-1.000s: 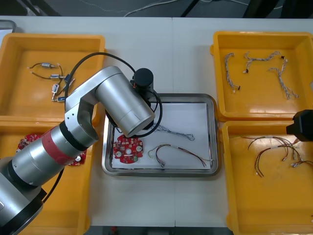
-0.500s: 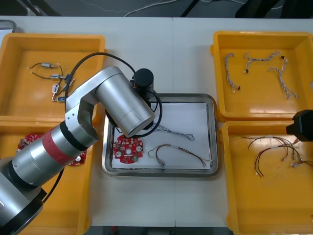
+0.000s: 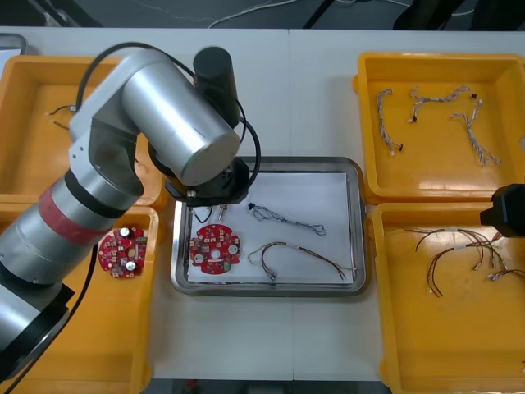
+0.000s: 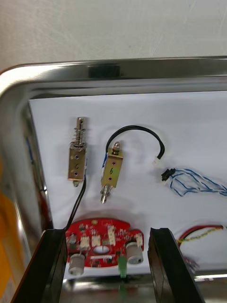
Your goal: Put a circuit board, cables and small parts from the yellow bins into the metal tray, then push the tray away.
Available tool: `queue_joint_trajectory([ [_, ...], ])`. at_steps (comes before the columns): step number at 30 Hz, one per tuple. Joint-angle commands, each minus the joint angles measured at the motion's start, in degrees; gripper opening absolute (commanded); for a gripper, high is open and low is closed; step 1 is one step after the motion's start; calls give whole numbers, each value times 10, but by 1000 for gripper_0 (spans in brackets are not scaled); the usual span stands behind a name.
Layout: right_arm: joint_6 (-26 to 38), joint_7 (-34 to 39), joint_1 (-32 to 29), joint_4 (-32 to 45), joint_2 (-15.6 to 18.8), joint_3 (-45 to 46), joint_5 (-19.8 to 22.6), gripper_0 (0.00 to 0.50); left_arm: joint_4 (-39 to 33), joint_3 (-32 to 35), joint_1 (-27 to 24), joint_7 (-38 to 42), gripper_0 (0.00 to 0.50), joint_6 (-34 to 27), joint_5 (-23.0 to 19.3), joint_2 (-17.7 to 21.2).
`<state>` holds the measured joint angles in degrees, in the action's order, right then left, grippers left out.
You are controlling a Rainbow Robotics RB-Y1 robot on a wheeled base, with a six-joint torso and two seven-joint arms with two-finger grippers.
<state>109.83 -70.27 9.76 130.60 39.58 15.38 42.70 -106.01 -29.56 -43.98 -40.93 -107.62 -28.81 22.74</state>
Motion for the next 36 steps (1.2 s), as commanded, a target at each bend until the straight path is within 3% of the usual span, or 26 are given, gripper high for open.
queue_joint_trajectory([
  [1,2,16,-5,18,22,18,4,500,-48,60,-43,-46,500,-24,-48,45],
  [6,2,14,3,17,28,5,22,500,-71,106,-42,-54,500,-24,-92,91],
  [12,2,14,42,29,81,-66,58,500,-93,151,-24,-67,500,-24,-138,149],
  [16,2,14,75,43,95,-122,72,500,-112,187,7,-106,500,-24,-150,183],
  [28,2,7,149,68,94,-263,114,500,-142,302,144,-224,500,-12,-179,268],
  [36,2,-10,214,68,78,-370,106,500,-142,365,217,-289,500,26,-205,275],
])
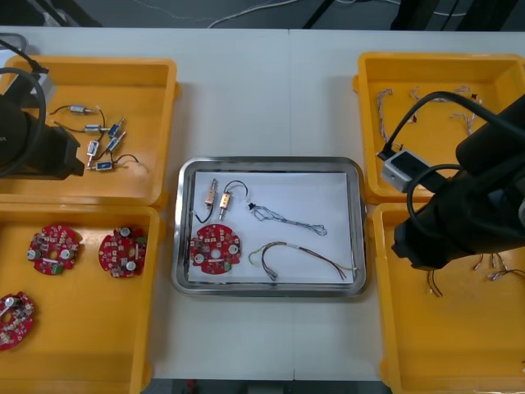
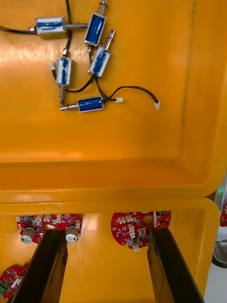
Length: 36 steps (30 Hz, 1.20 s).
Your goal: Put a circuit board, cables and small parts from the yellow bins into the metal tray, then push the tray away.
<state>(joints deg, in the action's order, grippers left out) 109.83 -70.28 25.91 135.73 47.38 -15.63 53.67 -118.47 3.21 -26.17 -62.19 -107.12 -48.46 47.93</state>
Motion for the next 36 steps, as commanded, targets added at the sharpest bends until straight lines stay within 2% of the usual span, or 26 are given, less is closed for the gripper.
queue_joint_trajectory([
  [1,2,-13,61,16,-5,-76,-10,500,-18,43,46,-86,500,28,-8,27],
  [9,-1,-36,130,-20,-50,-179,-45,500,-16,50,84,-112,500,73,-7,41],
  [17,-72,-133,183,-79,-92,-273,-85,500,-17,72,125,-128,500,104,-14,41],
  [23,-131,-192,207,-105,-106,-333,-116,500,-16,129,161,-128,500,105,-51,41],
  [26,-157,-211,215,-115,-112,-363,-132,500,-16,134,166,-129,500,101,-51,40],
  [36,-172,-210,249,-155,-154,-454,-176,500,-17,134,165,-120,500,100,-44,40],
])
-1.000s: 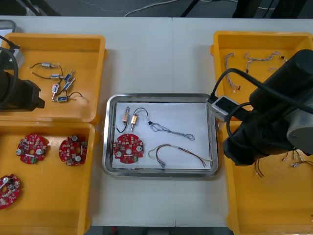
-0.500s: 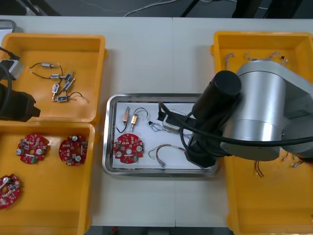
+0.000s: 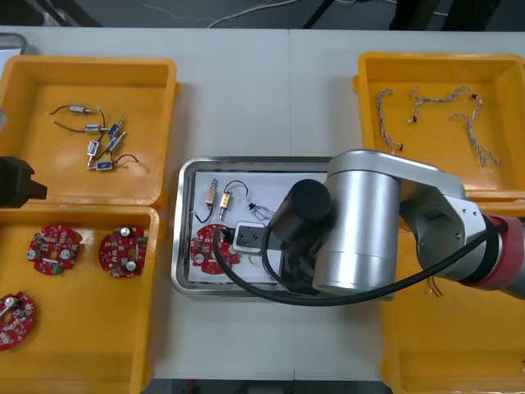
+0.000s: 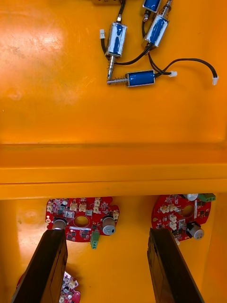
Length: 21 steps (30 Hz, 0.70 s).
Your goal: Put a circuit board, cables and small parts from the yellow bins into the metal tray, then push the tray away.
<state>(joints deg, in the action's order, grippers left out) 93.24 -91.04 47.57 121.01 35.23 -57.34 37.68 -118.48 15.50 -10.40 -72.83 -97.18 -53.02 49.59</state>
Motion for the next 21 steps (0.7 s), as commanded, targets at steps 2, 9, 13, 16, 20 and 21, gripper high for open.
queue_joint_trajectory([
  [2,-6,-2,36,-14,-46,-55,-30,500,-16,10,8,-14,500,1,6,23],
  [9,-6,2,36,-17,-68,-88,-51,500,-17,11,8,-15,500,1,8,20],
  [13,-6,6,33,-21,-73,-106,-57,500,-17,11,8,-15,500,1,8,20],
  [16,-11,9,27,-21,-74,-117,-71,500,-17,11,8,-15,500,1,8,20],
  [20,-21,9,11,-24,-75,-128,-91,500,-17,11,8,-15,500,1,8,20],
  [21,-23,9,9,-29,-76,-131,-95,500,-17,11,8,-15,500,1,8,20],
])
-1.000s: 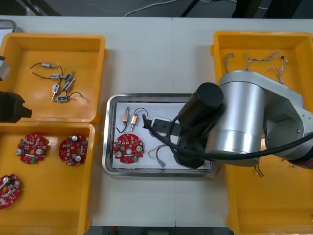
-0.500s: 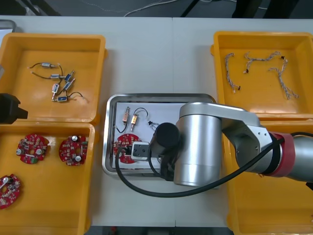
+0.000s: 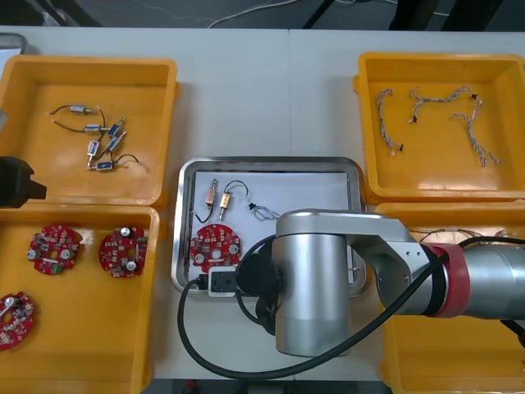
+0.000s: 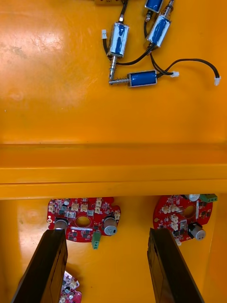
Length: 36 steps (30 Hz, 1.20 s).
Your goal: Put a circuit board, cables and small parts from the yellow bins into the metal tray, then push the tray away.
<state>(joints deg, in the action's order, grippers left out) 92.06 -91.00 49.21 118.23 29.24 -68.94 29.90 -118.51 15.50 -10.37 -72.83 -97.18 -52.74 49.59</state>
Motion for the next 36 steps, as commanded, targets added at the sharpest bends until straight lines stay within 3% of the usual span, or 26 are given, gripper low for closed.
queue_joint_trajectory([
  [1,-12,9,-10,-4,-18,-16,-18,500,-16,11,8,-15,500,1,5,20],
  [14,-34,3,-33,-49,-43,-28,-50,498,-16,11,8,-15,500,1,5,20],
  [16,-34,4,-34,-48,-43,-30,-52,447,-16,11,8,-15,500,1,5,20],
  [19,-33,3,-34,-48,-43,-30,-53,259,-16,11,8,-15,500,1,5,20],
  [20,-33,4,-34,-48,-43,-30,-53,132,-16,11,8,-15,500,1,5,20],
  [21,-33,3,-34,-48,-42,-30,-53,74,-16,11,8,-15,500,1,5,20],
  [23,-33,3,-34,-48,-41,-30,-56,22,-16,11,8,-15,500,1,5,20],
  [24,-33,3,-34,-48,-41,-30,-60,0,-16,11,8,-15,500,1,5,20],
  [36,-36,2,-3,-48,-22,-30,-88,0,-16,11,8,-15,500,1,5,20],
])
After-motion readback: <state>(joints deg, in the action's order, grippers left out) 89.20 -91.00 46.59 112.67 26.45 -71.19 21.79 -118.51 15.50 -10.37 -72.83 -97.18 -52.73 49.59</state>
